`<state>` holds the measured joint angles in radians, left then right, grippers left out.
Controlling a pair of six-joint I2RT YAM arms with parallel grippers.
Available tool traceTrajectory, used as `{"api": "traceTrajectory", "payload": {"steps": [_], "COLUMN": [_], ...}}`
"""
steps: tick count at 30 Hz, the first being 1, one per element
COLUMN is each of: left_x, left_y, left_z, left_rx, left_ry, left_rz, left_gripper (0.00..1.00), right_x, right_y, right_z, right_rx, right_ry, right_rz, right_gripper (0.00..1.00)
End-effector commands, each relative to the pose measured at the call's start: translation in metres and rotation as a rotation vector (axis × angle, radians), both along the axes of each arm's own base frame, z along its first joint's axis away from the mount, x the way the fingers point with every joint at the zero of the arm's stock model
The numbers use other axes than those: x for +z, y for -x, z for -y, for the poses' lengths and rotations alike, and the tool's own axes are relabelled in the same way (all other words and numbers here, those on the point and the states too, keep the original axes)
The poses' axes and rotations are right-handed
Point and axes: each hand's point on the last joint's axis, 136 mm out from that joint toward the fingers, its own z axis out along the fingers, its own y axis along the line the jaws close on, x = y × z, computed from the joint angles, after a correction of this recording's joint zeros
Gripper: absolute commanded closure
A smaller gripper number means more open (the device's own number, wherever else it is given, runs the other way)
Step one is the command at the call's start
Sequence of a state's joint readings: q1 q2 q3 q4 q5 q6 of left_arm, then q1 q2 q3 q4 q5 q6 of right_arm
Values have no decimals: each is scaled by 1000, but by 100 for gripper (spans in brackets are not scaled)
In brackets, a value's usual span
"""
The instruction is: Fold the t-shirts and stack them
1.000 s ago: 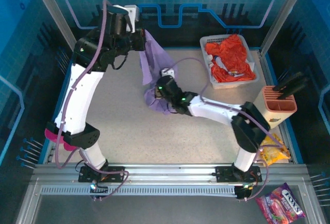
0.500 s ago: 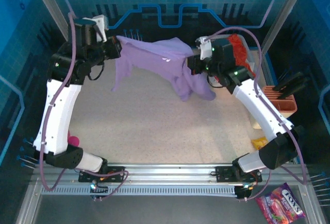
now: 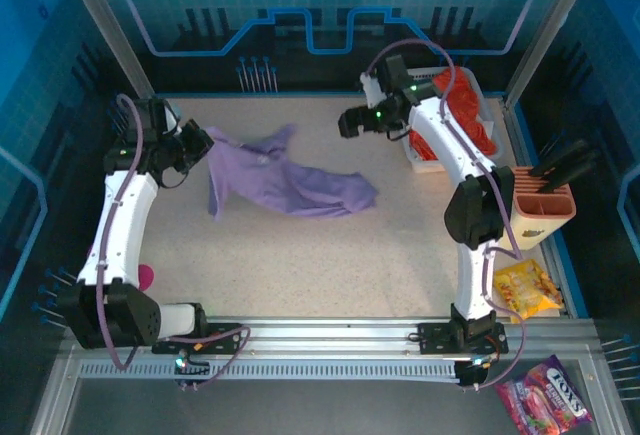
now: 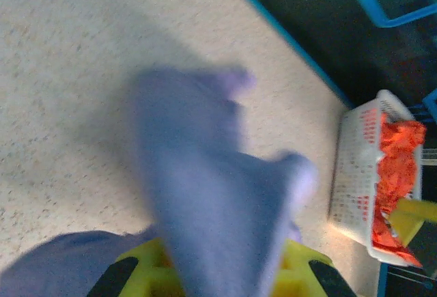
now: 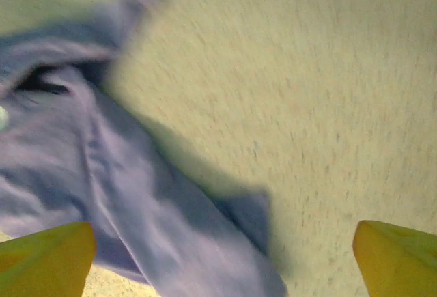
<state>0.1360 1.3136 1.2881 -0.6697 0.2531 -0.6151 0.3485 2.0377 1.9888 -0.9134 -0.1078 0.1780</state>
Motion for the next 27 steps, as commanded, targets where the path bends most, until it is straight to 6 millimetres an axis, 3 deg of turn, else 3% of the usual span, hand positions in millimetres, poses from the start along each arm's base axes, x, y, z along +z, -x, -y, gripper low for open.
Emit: {"api": "traceTrajectory", "payload": {"steps": [1, 6, 10, 16, 23, 25, 26, 27], "left_x": [-11, -32, -43, -44, -46, -48, -49, -50], "left_y": [-17, -23, -20, -6, 13, 17, 19, 20], "left_z": [-8, -15, -13, -10, -2, -1, 0, 1], "left_rx": [27, 32, 24, 7, -9, -10, -13, -18], "left_ry": [68, 60, 61, 54, 76, 77, 77, 78], "left_rz": [21, -17, -37, -34, -30, -31, -31, -34], "left_gripper": [100, 100, 100, 100, 100, 100, 100, 100], "right_x": [6, -31, -48, -73, -122, -134, -138, -142], "right_y": [40, 99, 116, 94, 58, 53, 51, 51], "right_z": [1, -20, -42, -77, -103, -105, -104, -101], "right_rx": [-1, 128, 202, 206, 148, 123, 110, 97], "right_ry": [17, 19, 39, -5, 26, 39, 49, 69], "right_rz": [9, 4, 66, 37, -15, -17, -27, -39], "right_gripper": [0, 1, 2, 11, 21, 33, 45, 66]}}
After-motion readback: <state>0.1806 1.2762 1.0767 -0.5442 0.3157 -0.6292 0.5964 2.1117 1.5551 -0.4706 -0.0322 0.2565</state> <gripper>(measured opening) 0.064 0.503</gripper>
